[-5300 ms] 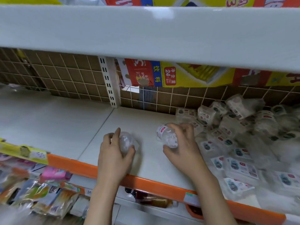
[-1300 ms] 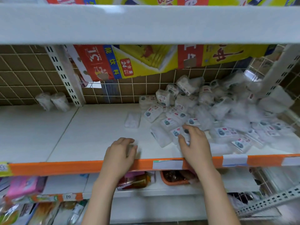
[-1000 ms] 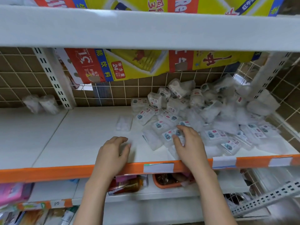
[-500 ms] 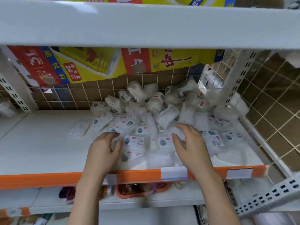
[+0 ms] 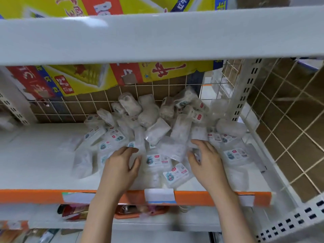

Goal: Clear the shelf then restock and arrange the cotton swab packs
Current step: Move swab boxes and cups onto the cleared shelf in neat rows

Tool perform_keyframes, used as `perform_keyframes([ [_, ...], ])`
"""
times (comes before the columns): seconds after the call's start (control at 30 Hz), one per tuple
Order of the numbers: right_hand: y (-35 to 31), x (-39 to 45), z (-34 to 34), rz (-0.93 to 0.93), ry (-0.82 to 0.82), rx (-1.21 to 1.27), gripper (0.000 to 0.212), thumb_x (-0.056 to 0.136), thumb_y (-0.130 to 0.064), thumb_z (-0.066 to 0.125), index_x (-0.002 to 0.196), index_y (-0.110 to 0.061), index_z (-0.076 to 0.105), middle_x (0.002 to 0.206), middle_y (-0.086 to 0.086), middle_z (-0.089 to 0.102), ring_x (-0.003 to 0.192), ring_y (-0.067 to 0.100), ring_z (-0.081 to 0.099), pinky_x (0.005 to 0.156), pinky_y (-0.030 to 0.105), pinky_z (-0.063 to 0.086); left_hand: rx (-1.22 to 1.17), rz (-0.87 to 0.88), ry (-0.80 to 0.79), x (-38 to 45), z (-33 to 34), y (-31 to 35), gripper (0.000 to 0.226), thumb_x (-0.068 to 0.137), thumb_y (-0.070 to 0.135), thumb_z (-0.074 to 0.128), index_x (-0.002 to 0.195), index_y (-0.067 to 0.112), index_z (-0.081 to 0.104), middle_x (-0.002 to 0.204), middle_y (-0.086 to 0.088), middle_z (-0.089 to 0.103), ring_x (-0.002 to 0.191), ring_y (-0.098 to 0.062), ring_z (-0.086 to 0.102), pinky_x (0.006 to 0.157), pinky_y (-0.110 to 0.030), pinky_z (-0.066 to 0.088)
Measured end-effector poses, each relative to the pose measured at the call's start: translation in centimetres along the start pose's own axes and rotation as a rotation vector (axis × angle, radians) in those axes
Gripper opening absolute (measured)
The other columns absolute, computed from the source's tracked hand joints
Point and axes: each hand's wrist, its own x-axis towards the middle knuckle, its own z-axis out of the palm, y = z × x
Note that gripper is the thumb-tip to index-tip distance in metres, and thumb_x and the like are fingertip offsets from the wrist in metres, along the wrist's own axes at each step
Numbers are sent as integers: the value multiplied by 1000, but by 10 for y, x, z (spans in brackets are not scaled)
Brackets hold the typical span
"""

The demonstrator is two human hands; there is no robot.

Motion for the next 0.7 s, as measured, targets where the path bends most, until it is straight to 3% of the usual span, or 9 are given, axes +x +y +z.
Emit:
perform_keyframes([
  [0.17, -1, 35, 1, -54, -46, -54, 40, 81, -15, 70, 117, -2, 58, 115, 16, 60, 108, 33, 54, 92, 34, 40, 9, 16, 10, 2, -4, -2, 52, 82, 47, 39, 101, 9, 68, 101, -6, 67, 89, -28, 63, 73, -34, 50],
  [0.27, -4, 62, -3, -73, -116, -97, 51, 81, -20, 71, 126, -4, 53, 124, 17, 55, 115, 33, 49, 95, 34, 37, -5, -2, 22, -3, -6, -8, 50, 82, 47, 40, 101, 10, 68, 98, -2, 66, 85, -22, 62, 70, -29, 46],
  [0.4, -7, 91, -8, -156, -257, -193, 70, 80, -36, 71, 138, -11, 41, 135, 13, 46, 122, 30, 42, 94, 33, 36, -9, -46, 32, -18, -8, -17, 29, 87, 32, 53, 102, 12, 68, 99, 0, 66, 88, -21, 62, 72, -28, 46],
  [0.6, -16, 105, -8, -237, -455, -310, 90, 70, -46, 75, 142, -14, 31, 139, 12, 39, 126, 28, 35, 95, 32, 33, 62, -94, 21, -31, -14, -20, 46, 83, 46, 41, 101, 14, 68, 99, -2, 66, 86, -27, 62, 70, -35, 51],
  [0.7, -15, 105, -3, -260, -443, -360, 93, 70, -44, 75, 144, -14, 28, 143, 12, 36, 128, 29, 34, 101, 35, 34, 69, -78, 28, -31, -12, -16, 53, 81, 51, 36, 102, 15, 68, 99, -1, 65, 88, -25, 61, 72, -35, 51],
])
